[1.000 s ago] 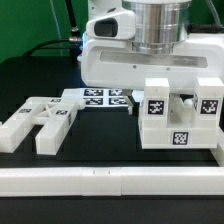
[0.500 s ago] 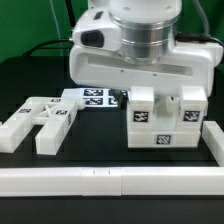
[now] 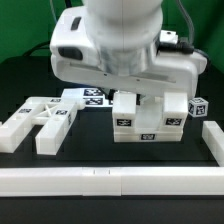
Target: Assemble chair
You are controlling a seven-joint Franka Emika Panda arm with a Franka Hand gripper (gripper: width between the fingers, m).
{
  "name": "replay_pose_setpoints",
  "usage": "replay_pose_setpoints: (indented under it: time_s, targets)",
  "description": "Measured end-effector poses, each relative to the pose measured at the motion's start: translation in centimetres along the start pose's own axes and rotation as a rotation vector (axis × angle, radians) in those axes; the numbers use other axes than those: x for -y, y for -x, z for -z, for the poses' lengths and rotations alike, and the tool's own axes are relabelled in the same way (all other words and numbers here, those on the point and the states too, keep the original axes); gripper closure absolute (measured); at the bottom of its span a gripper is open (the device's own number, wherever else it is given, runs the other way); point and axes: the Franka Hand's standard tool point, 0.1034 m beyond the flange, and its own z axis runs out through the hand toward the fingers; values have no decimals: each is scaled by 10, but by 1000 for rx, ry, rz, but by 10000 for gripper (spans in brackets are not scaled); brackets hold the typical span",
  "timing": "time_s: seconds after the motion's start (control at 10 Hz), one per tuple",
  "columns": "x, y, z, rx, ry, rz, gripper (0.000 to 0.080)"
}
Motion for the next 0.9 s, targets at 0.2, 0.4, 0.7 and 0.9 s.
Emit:
replay_pose_setpoints:
  time_s: [0.2, 0.4, 0.7, 0.9]
  targets:
    - [-6, 0, -15, 143, 28, -7, 469]
    - [-14, 6, -31, 322, 64, -14, 469]
    - [-17, 19, -41, 374, 71, -17, 469]
    - [-17, 16, -41, 367, 71, -16, 395]
